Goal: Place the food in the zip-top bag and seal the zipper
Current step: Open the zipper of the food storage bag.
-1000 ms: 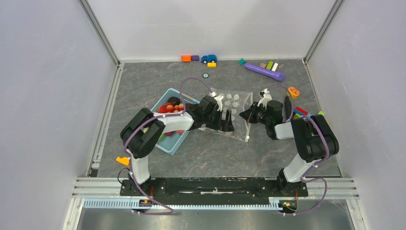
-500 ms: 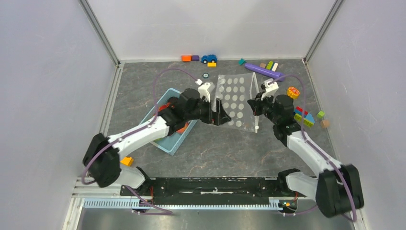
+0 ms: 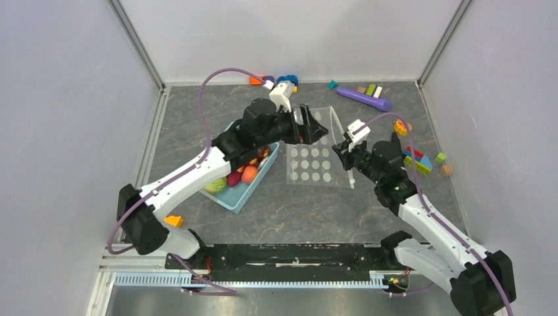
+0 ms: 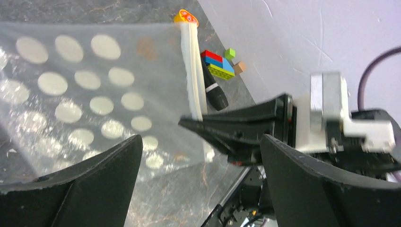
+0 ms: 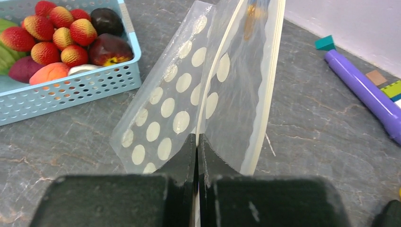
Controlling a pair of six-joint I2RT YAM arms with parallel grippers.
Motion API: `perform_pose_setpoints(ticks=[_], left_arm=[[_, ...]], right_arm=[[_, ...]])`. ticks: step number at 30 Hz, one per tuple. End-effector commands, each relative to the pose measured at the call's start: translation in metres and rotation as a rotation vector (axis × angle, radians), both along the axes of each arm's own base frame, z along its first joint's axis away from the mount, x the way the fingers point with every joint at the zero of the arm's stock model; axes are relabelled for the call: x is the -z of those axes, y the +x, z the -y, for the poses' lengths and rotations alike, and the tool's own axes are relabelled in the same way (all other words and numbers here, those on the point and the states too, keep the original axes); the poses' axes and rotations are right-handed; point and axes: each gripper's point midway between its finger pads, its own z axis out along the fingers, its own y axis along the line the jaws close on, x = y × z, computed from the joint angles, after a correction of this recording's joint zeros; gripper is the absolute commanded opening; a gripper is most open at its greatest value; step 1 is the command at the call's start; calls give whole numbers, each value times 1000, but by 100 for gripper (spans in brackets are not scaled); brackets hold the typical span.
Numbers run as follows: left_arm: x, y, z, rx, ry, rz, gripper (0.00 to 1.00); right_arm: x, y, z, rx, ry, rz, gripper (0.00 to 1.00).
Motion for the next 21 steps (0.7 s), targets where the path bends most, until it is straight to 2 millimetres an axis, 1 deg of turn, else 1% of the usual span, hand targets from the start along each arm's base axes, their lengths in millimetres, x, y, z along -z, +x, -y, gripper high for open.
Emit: perform_pose_setpoints(ticks=[1,4,7,10,12,16,19,20,21], left_arm=[[8,21,14,-88,28,-45,100],[18,27,24,-112,62,-52,100],[29,30,30,-137,99,-56,100],[45,32,32,-161,154,-72,99],[54,33,37,-166,161,-99,98],[65,36,42,-177,165,-133,92],[68,38,43,-185,181,-132,81],[68,38,42,-193,185,-131,74],[70,38,42,-195,187,-132,65]], right_arm=[[-2,-2,-6,23,8,-1,0],[0,-3,-9,29,0,-7,0],[4,-3,-9,40,-17,-18,0],[6,-5,-9,40,-25,-19,0],[7,-10,-14,5,-28,-12,0],[7,-22,-28,-91,-22,12,0],[7,-26,-30,-106,-19,24,0],[7,-26,-29,-101,-20,24,0],[6,-26,-29,-99,-21,28,0]])
